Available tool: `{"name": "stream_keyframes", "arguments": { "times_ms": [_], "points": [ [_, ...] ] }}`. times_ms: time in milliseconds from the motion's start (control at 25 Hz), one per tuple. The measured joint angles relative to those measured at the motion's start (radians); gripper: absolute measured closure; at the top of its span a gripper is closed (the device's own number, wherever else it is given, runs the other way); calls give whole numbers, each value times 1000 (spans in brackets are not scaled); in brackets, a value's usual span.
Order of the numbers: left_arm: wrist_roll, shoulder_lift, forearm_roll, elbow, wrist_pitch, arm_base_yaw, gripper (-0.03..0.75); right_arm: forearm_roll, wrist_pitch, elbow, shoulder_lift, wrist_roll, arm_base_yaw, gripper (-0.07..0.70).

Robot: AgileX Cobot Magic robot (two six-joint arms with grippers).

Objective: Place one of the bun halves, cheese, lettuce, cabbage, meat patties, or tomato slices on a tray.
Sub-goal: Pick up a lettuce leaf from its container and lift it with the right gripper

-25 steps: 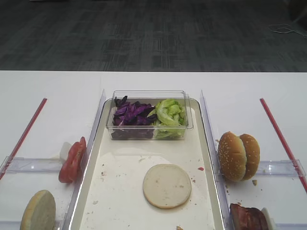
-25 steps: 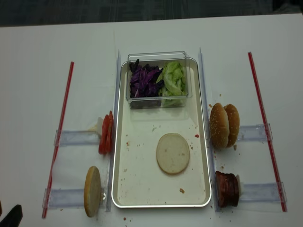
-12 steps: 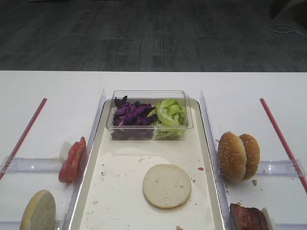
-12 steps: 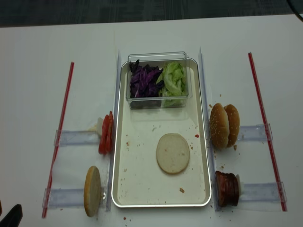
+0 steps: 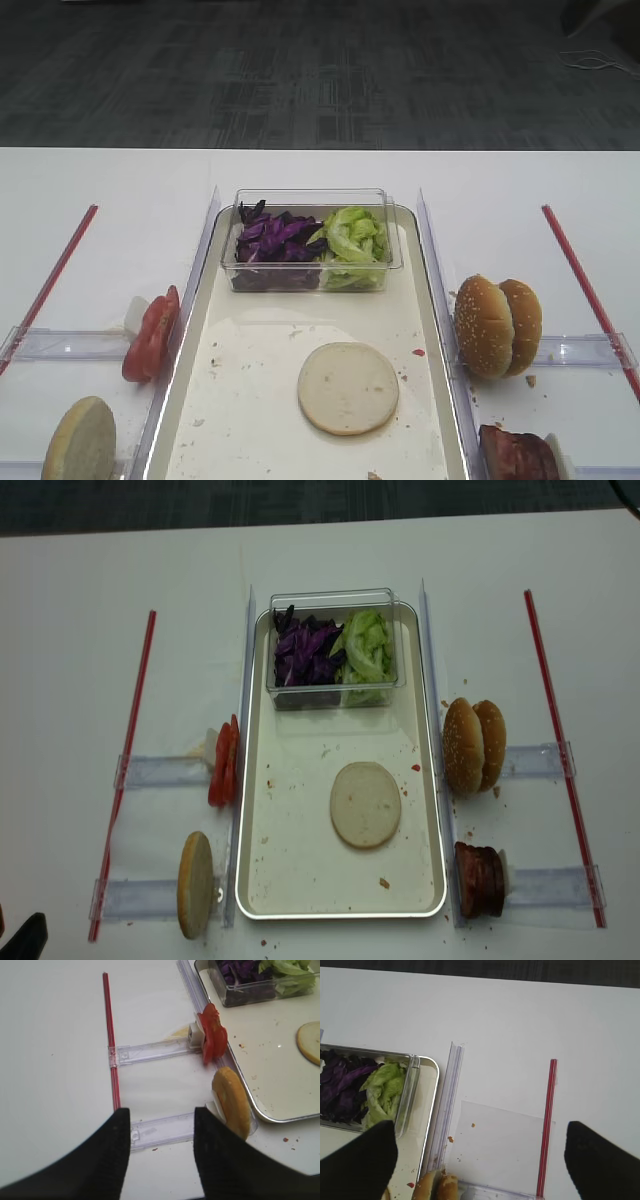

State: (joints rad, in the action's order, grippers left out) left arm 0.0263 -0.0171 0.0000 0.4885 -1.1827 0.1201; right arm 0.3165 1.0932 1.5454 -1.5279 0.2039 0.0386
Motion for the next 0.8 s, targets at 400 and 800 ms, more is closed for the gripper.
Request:
{"name": "stream_keyframes", "arguments": {
  "times_ms": [400, 800],
  "points": [
    [0, 0, 0, 0, 0, 0, 407, 1, 0, 0, -11, -84, 0, -67],
    [0, 0, 0, 0, 0, 0, 407, -36, 32, 0, -90, -152, -25, -67]
  ]
}}
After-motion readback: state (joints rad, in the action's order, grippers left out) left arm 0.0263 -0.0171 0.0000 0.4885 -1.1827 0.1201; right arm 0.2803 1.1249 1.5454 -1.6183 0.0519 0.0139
